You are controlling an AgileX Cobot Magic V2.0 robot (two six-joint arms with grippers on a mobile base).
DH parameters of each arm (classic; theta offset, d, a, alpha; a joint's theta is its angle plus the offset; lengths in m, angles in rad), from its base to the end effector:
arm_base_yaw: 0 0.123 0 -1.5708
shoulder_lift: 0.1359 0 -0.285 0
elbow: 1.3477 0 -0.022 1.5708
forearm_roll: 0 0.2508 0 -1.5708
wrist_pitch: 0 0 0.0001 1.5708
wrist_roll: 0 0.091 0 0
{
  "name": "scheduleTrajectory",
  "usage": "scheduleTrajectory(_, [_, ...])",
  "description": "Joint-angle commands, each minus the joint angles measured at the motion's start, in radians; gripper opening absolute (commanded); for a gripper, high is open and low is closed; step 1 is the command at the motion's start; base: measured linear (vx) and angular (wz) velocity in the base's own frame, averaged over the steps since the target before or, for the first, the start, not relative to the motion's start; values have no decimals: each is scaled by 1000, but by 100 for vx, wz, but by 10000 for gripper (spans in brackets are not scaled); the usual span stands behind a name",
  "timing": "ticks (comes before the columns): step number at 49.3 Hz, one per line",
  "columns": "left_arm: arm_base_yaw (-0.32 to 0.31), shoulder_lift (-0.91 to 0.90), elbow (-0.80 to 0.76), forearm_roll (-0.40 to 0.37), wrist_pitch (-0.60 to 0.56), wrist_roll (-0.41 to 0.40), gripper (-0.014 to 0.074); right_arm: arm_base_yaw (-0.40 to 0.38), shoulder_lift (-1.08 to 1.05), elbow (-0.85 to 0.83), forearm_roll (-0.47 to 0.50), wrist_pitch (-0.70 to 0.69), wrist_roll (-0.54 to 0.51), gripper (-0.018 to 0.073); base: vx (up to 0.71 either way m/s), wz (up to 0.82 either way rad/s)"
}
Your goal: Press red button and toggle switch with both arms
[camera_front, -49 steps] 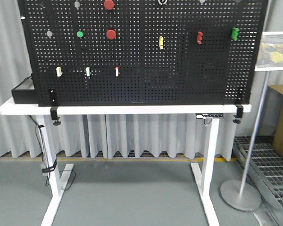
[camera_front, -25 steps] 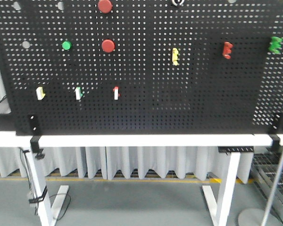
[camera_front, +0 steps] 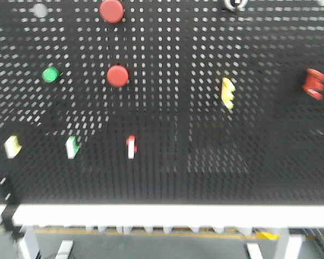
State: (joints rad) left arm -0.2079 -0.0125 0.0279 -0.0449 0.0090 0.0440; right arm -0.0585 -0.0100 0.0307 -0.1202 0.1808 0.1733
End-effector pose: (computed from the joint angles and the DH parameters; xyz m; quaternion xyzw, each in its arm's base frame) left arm 0.0553 -0.0117 0.2036 0.0709 0.6809 -0.0761 0.7250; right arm 0.0562 -0.0053 0.1870 0.0495 0.7443 -0.0092 0.6660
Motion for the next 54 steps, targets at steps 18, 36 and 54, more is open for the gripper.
scheduleTrajectory(18, [2,-15,34,-2,-82,-7,2,-6,-16,11,-3,-84,-5,-3,27,2])
scheduleTrajectory(36, [2,-15,34,-2,-82,-7,2,-6,-16,11,-3,-84,-5,-3,7,-3])
scheduleTrajectory(54, [2,-15,26,0,-153,0,2,-6,-16,11,-3,-107,-5,-3,1,0])
